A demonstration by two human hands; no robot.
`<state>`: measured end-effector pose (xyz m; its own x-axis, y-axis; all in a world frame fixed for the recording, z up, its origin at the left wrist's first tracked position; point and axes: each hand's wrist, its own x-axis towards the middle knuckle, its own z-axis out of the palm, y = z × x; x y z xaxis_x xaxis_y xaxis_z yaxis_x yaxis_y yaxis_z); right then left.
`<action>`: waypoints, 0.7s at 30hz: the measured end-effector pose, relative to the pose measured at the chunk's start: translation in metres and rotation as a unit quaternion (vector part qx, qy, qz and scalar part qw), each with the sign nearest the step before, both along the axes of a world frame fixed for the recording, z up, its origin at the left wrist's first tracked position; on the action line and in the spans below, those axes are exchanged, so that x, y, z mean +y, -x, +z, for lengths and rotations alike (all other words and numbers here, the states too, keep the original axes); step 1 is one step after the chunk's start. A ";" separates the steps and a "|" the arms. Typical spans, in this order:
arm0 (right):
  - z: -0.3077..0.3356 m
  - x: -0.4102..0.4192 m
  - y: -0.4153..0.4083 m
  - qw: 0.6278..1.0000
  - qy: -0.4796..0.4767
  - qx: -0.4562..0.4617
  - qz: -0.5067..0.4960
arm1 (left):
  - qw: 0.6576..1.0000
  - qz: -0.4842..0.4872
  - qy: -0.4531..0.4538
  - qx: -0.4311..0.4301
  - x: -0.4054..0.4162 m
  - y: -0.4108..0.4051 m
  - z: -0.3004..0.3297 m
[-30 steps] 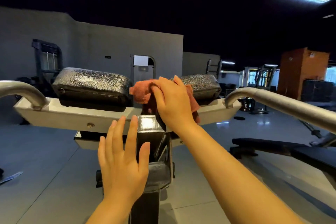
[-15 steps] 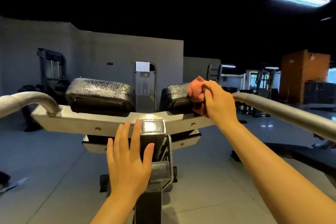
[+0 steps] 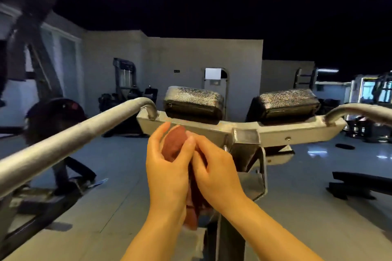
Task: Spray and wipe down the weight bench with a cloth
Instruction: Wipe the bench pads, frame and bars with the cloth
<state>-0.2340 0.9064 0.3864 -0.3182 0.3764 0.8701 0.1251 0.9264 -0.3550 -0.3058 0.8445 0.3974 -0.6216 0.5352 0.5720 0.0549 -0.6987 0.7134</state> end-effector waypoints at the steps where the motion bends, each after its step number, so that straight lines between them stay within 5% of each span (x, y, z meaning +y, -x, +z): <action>1: -0.003 -0.002 0.004 1.000 0.008 -0.012 0.021 | 1.000 0.011 0.014 0.016 -0.003 0.009 -0.006; 10: 0.013 0.011 -0.015 0.959 0.193 -0.054 0.202 | 0.968 -0.075 0.046 0.235 -0.034 0.064 -0.006; 13: 0.025 0.013 -0.014 0.986 0.100 -0.112 0.078 | 0.956 -0.057 0.052 0.284 -0.025 0.074 -0.005; 17: 0.041 0.019 0.001 0.994 0.003 -0.104 -0.031 | 0.925 0.171 0.031 0.338 0.009 0.088 -0.006; 21: 0.067 0.045 0.028 0.903 -0.318 -0.112 -0.267 | 0.848 0.389 0.020 0.359 0.070 0.097 0.009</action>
<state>-0.2621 0.9510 0.4532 -0.4332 -0.0255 0.9009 0.6173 0.7200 0.3172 -0.4025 0.9142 0.4063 -0.2955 0.1499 0.9435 0.9184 -0.2275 0.3237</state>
